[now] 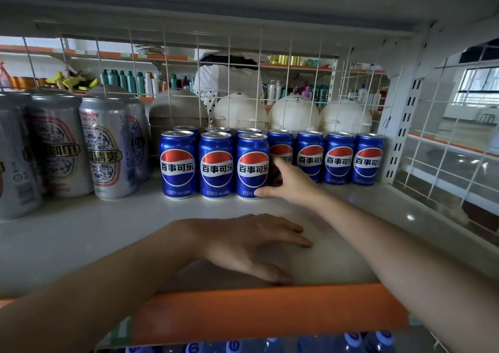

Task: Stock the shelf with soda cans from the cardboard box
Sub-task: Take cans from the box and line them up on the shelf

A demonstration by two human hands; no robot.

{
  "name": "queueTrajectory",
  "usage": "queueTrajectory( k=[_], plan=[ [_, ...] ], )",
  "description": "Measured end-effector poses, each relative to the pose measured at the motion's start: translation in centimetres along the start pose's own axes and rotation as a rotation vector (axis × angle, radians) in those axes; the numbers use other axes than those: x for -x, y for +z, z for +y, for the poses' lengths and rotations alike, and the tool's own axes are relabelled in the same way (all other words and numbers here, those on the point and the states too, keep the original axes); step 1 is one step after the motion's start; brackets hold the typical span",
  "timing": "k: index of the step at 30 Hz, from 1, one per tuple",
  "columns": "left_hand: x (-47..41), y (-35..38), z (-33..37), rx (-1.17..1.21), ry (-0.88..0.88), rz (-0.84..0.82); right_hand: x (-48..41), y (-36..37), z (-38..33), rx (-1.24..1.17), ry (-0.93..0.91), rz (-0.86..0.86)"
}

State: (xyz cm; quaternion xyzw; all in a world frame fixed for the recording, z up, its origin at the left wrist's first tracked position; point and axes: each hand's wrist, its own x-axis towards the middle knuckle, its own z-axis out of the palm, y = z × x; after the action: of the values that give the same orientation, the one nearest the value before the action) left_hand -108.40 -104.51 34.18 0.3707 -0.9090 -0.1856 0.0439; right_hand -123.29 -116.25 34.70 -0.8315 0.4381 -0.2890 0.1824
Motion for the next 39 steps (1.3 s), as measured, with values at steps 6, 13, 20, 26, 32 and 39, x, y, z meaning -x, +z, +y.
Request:
queueTrajectory(
  k=[6, 13, 20, 26, 32, 39],
  plan=[
    [0.5, -0.5, 0.4, -0.040, -0.029, 0.120, 3.1, -3.0, -1.5, 0.446, 0.064, -0.133],
    [0.6, -1.7, 0.7, -0.159, -0.105, 0.365, 8.3, -5.2, -3.0, 0.655, 0.119, 0.015],
    [-1.1, -2.3, 2.9, -0.324, -0.160, 0.353, 15.2, -6.6, -2.7, 0.799, 0.256, 0.176],
    [-4.5, -1.3, 7.5, -0.387, -0.005, 0.304, 22.8, -9.9, -2.2, 0.775, 0.414, 0.238],
    [-9.3, 1.9, 15.0, -0.285, 0.263, 0.289, 32.4, -12.6, -1.9, 0.808, 0.570, 0.314],
    [-13.6, 9.7, 25.8, -0.273, 0.613, 0.266, 46.1, -14.1, -1.6, 0.780, 0.904, 0.323]
  ],
)
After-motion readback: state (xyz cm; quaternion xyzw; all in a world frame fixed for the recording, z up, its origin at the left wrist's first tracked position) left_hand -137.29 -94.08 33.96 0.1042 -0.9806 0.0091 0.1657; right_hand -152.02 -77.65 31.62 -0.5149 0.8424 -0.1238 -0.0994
